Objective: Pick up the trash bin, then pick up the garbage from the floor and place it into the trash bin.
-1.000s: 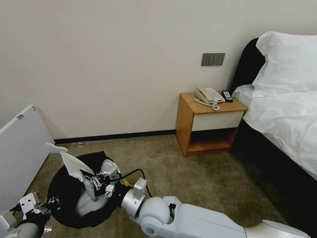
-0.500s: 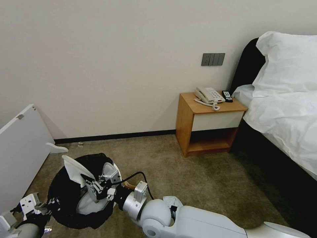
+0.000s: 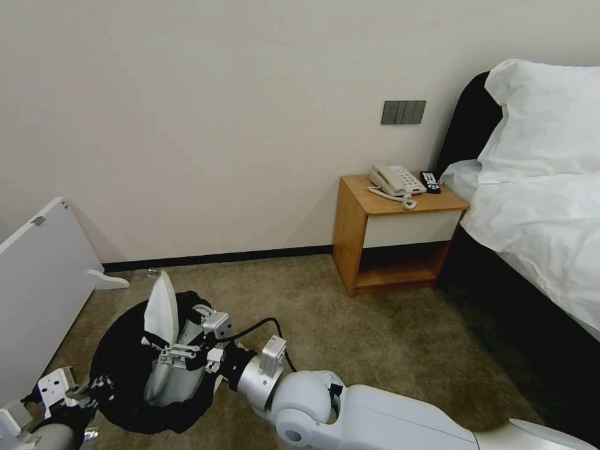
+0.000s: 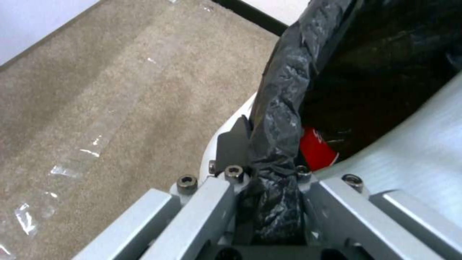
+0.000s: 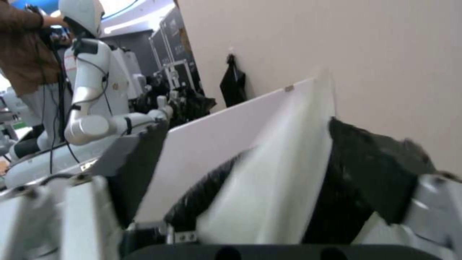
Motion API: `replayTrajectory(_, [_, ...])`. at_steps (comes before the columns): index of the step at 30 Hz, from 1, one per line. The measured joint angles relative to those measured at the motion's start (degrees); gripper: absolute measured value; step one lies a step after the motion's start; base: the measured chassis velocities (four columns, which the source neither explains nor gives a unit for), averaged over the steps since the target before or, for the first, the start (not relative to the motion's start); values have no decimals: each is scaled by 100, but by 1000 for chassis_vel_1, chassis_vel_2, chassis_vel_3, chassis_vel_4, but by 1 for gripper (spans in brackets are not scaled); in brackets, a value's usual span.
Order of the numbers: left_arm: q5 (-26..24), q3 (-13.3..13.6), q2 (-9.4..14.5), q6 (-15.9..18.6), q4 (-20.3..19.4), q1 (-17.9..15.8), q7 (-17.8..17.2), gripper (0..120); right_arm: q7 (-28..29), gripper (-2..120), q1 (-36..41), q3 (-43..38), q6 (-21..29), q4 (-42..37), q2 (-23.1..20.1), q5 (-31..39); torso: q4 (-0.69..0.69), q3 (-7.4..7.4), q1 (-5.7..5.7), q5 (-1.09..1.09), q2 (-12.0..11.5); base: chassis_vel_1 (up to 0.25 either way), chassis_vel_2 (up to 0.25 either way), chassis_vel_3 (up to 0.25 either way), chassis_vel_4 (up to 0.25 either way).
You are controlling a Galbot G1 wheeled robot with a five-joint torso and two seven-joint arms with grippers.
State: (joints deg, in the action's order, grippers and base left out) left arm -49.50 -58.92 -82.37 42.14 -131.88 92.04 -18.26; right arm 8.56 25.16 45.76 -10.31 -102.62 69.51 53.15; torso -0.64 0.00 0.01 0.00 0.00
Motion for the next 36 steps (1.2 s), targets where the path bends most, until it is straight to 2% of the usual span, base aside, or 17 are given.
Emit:
replayTrajectory(1, [3,0,1,0,12,-1,0,2,5,96,-12,-44,10,-59,-14,1,0,0,0,0,0,0,0,0,0])
replayTrajectory(6, [7,-1,3,0,34,-2,2,2,9,99,-54,-150,21,-152,-34,1,0,0,0,0,0,0,0,0,0])
replayTrajectory(21, [3,-10,20,0,66,-38,4,2,16,97,-139,-414,44,-457,-217,-38,0,0,0,0,0,0,0,0,0])
replayTrajectory(33, [31,-2,-2,0,75,-28,11,2,-17,98,-279,-1262,47,-726,-302,-144,1,0,0,0,0,0,0,0,0])
replayTrajectory(36, [61,-80,5,0,103,11,19,2,-29,98,-257,-1602,42,-865,-501,-133,1,0,0,1,0,0,0,0,0])
